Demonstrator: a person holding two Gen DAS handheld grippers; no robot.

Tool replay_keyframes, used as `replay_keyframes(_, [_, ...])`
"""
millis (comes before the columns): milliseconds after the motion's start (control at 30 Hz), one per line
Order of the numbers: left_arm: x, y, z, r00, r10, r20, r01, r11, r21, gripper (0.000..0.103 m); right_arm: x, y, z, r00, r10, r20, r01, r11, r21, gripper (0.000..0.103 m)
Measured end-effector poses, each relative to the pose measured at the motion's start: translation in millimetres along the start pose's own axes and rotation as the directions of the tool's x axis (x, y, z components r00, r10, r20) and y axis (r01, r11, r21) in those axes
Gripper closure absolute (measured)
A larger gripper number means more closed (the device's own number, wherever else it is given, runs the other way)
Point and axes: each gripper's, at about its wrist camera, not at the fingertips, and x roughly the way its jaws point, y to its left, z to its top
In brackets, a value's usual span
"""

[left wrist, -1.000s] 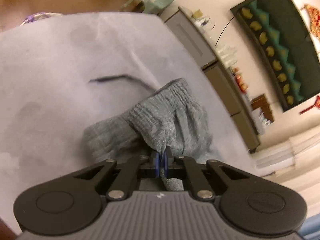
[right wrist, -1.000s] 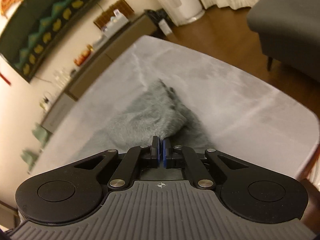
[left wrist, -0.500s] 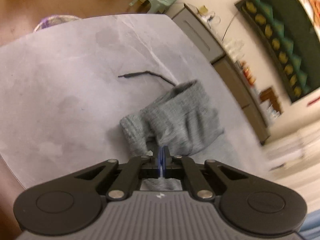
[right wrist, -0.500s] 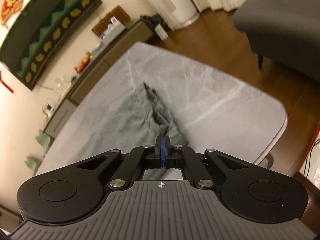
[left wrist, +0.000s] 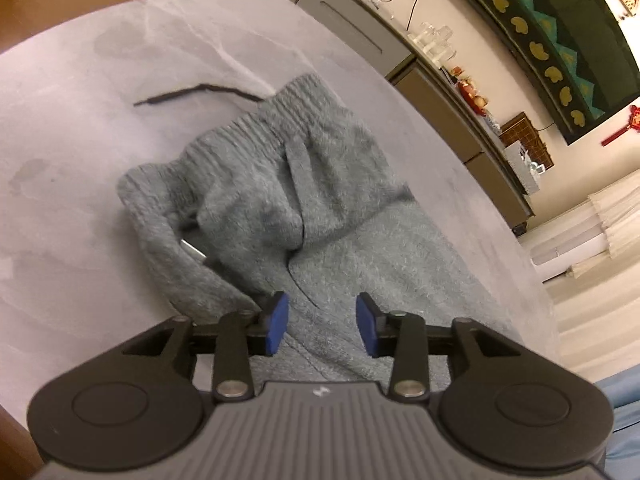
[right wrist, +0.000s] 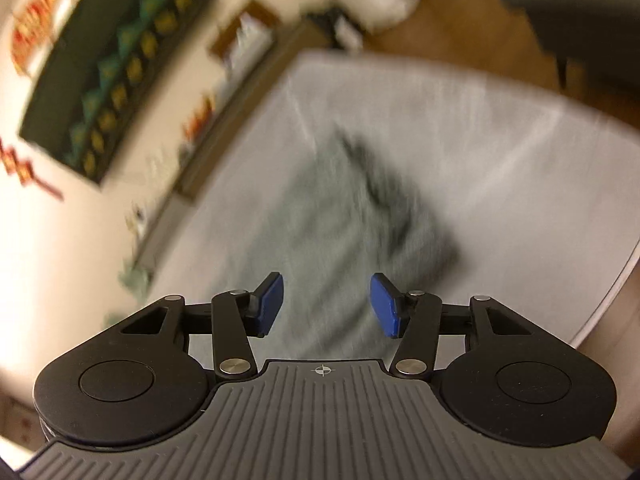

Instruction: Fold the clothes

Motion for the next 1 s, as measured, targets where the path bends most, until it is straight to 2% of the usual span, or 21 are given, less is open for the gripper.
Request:
replay_keyframes(33, [5, -1, 1, 1.0, 0.006, -0.005, -0.006, 1.0, -0.005, 0.063, 4, -1, 1, 1.0, -0.029, 0.002, 0.029, 1.0, 0.0, 0.055])
replay_keyframes(67, [7, -2, 1, 1.0, 0.009, -0.003, -0.009, 1.0, -0.008, 0.063, 3, -2, 3, 0.998, -0.051, 0.035, 0.051, 0.999, 0.013, 0.054])
replay_keyframes(133, [10, -3, 2, 1.0, 0.012, 0.005, -0.012, 1.0, -0.015, 0.06, 0, -4, 8, 0.994, -0.05, 0.095, 0.047, 0.998, 0.04, 0.054])
replay_keyframes(300, [13, 0, 7, 0.999, 0.014, 0.031, -0.013, 0.998, -0.055, 0.06, 13, 15, 13, 0.996, -0.005, 0.087, 0.009, 0.999, -0.043, 0.052])
replay_keyframes(400, [5, 11, 8, 0.999, 0.001, 0.054, 0.005, 0.994, -0.111, 0.059, 17, 15, 21, 0.994, -0.046, 0.1, 0.048, 0.999, -0.024, 0.052])
replay_keyframes(433, [2, 16, 7, 0.998, 0.004, 0.057, 0.003, 0.992, -0.126, 0.058, 23, 17, 22, 0.996, -0.049, 0.073, 0.052, 0.998, -0.04, 0.058])
replay_keyframes(467, [-1, 20, 6, 0.998, 0.008, 0.06, 0.001, 0.99, -0.141, 0.058, 23, 22, 22, 0.996, -0.047, 0.073, 0.052, 0.996, -0.071, 0.081])
replay_keyframes(500, [-3, 24, 6, 0.998, 0.014, 0.059, -0.005, 0.988, -0.151, 0.058, 22, 27, 22, 0.996, -0.043, 0.084, 0.052, 0.993, -0.106, 0.091])
replay_keyframes(567, [-4, 29, 4, 0.998, 0.023, 0.052, -0.015, 0.988, -0.155, 0.058, 19, 34, 24, 0.994, -0.024, 0.111, 0.041, 0.988, -0.15, 0.099])
replay_keyframes(700, [-8, 28, 3, 0.998, 0.017, 0.06, -0.008, 0.989, -0.146, 0.054, 11, 40, 29, 0.983, 0.055, 0.177, -0.031, 0.99, -0.14, 0.101])
replay_keyframes(800, [-13, 18, -1, 0.996, -0.038, 0.076, 0.048, 0.989, -0.137, 0.048, -1, 37, 30, 0.962, 0.15, 0.228, -0.126, 0.985, -0.116, 0.102])
replay_keyframes(833, [-13, 13, -4, 0.996, -0.06, 0.07, 0.068, 0.99, -0.124, 0.047, 0, 36, 30, 0.961, 0.152, 0.229, -0.13, 0.986, -0.107, 0.102])
replay_keyframes(933, [5, -6, -16, 0.996, -0.082, -0.023, 0.08, 0.994, -0.068, 0.046, 1, 32, 31, 0.962, 0.154, 0.226, -0.139, 0.987, -0.081, 0.102])
replay_keyframes(1000, [13, -13, -20, 0.997, -0.07, -0.039, 0.068, 0.996, -0.052, 0.046, 1, 32, 31, 0.961, 0.159, 0.226, -0.146, 0.987, -0.072, 0.102])
